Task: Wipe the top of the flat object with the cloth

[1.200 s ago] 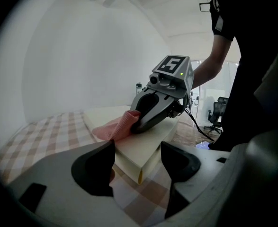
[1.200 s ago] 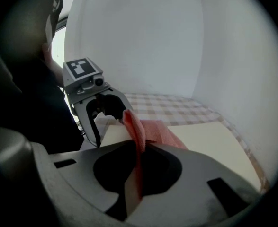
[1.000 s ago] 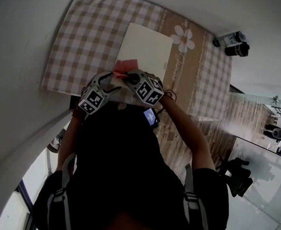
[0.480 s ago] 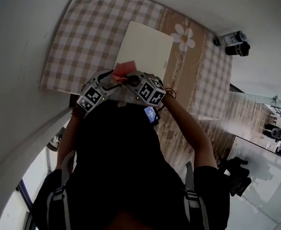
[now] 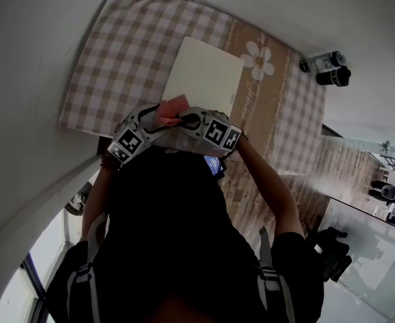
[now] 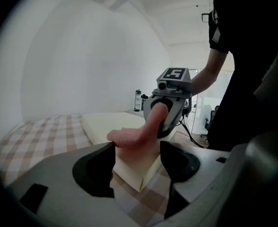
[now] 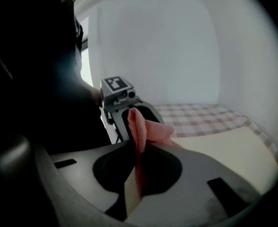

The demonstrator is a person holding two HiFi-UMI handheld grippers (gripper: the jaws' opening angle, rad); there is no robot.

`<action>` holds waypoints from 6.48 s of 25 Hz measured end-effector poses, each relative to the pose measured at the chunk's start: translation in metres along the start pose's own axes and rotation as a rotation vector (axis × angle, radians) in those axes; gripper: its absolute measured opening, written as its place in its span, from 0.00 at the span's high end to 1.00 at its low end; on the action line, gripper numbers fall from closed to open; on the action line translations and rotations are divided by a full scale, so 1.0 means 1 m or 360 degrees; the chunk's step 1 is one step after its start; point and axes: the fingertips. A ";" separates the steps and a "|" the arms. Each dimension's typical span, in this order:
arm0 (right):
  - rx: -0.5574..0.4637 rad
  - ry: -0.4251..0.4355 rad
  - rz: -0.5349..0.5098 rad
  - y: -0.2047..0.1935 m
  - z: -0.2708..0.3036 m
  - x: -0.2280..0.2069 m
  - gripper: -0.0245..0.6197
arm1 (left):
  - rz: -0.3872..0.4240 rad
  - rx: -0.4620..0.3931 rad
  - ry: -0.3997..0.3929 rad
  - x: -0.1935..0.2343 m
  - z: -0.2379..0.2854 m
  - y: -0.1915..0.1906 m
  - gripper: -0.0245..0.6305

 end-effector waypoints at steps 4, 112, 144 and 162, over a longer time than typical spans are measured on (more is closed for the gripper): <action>-0.0241 -0.0066 0.0069 0.038 -0.040 -0.025 0.93 | 0.0061 -0.0076 0.0020 0.001 -0.006 0.017 0.52; 0.0579 -0.0549 0.0204 -0.071 -0.049 -0.099 0.94 | 0.0046 0.0099 0.0011 -0.004 0.023 -0.019 0.48; 0.0391 -0.0287 0.0324 -0.061 -0.029 0.007 0.94 | 0.0086 0.0086 0.0015 -0.005 0.023 -0.013 0.48; 0.0206 -0.0182 0.0005 -0.006 -0.113 -0.020 0.93 | 0.0108 0.0044 0.0011 -0.015 0.011 -0.016 0.49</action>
Point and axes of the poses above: the fingertips, and each gripper's own axes: z forward along the fingers, x to its left, y out of its top, and after that the axes turned 2 degrees about z, right-handed
